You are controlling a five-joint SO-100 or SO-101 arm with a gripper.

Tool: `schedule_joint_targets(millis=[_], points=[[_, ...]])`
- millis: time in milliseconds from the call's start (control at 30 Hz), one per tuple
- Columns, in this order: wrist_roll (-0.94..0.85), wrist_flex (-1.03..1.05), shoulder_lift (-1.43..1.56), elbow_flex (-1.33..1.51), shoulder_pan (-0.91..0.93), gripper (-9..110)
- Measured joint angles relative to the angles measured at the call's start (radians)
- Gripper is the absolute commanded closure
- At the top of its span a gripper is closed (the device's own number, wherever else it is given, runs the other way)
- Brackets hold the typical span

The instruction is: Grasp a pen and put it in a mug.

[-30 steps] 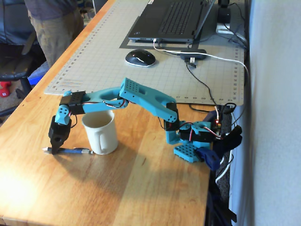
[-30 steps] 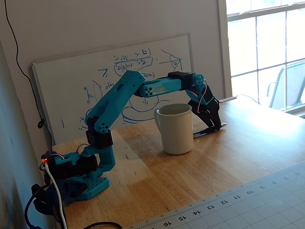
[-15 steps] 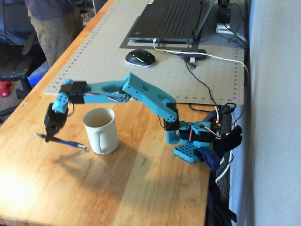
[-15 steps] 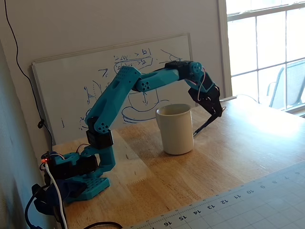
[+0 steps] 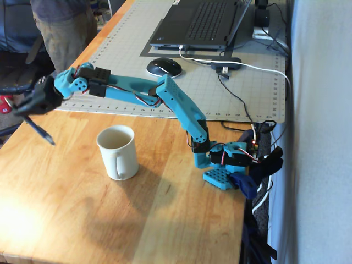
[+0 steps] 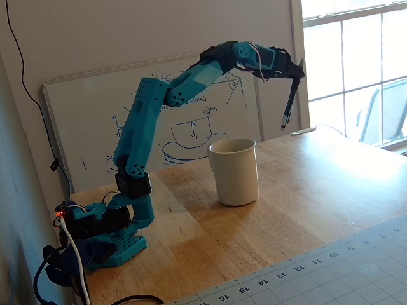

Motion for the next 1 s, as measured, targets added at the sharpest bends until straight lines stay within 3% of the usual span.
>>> schedule_joint_targets(millis=[167, 433, 733, 1000], points=[[0.0, -0.133, 0.023, 0.038, 0.0, 97], [0.0, -0.17, 0.262, 0.337, 0.0, 97], [0.0, -0.17, 0.442, 0.437, 0.0, 97], [0.0, -0.17, 0.776, 0.83, 0.0, 97]])
